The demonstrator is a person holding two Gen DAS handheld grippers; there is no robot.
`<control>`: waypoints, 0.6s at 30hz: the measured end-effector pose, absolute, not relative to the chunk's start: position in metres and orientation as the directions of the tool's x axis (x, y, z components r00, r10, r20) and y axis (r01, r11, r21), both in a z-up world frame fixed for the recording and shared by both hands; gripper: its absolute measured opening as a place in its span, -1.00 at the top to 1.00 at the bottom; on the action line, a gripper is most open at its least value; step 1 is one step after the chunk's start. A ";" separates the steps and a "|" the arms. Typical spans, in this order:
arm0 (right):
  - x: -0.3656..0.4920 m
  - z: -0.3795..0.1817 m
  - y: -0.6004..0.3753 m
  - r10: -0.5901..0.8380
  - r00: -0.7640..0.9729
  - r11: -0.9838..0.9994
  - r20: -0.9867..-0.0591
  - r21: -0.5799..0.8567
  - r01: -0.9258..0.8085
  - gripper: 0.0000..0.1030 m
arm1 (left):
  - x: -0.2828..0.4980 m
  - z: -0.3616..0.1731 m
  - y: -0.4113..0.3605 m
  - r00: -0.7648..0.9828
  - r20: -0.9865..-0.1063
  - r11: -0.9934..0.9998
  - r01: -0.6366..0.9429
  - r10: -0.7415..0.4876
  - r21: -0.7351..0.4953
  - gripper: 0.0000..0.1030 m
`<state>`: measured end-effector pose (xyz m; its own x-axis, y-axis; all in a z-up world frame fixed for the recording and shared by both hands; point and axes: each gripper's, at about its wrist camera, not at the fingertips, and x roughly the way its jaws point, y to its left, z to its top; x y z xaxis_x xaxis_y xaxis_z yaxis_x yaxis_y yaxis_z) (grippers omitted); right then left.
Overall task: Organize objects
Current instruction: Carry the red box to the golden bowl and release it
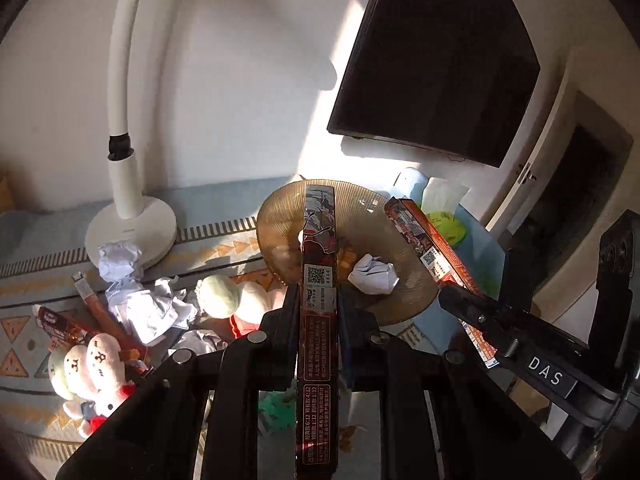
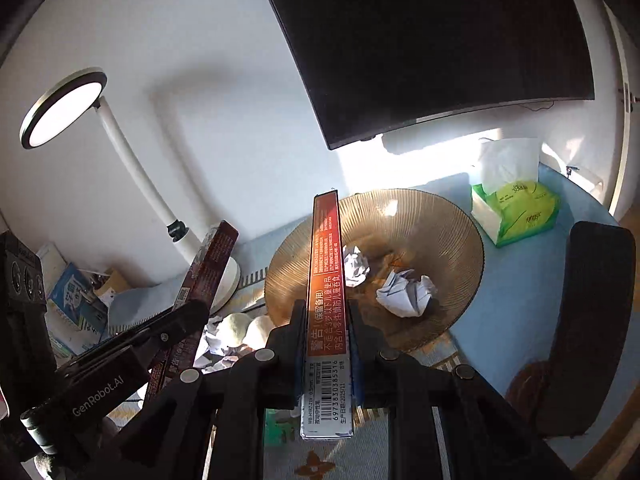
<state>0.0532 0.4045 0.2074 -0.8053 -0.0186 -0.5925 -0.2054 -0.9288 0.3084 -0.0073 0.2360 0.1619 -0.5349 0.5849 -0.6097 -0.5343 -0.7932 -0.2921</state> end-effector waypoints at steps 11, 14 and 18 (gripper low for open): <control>-0.023 0.175 0.449 -0.001 -0.726 -0.911 -0.688 0.300 -0.283 0.42 | -0.093 0.134 0.313 -0.476 -0.566 -0.729 -0.557 0.673 -0.398 0.43; -0.024 0.165 0.454 -0.004 -0.707 -0.908 -0.707 0.299 -0.294 0.42 | -0.108 0.124 0.314 -0.486 -0.580 -0.748 -0.533 0.654 -0.396 0.24; -0.011 0.162 0.449 -0.036 -0.704 -0.912 -0.710 0.310 -0.267 0.42 | -0.105 0.119 0.302 -0.460 -0.583 -0.733 -0.532 0.670 -0.423 0.24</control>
<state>-0.0110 0.4491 0.1623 -0.7036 -0.0357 -0.7097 -0.2668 -0.9124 0.3104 -0.1047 0.3017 0.1195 -0.4602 0.6699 -0.5826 -0.5319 -0.7335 -0.4232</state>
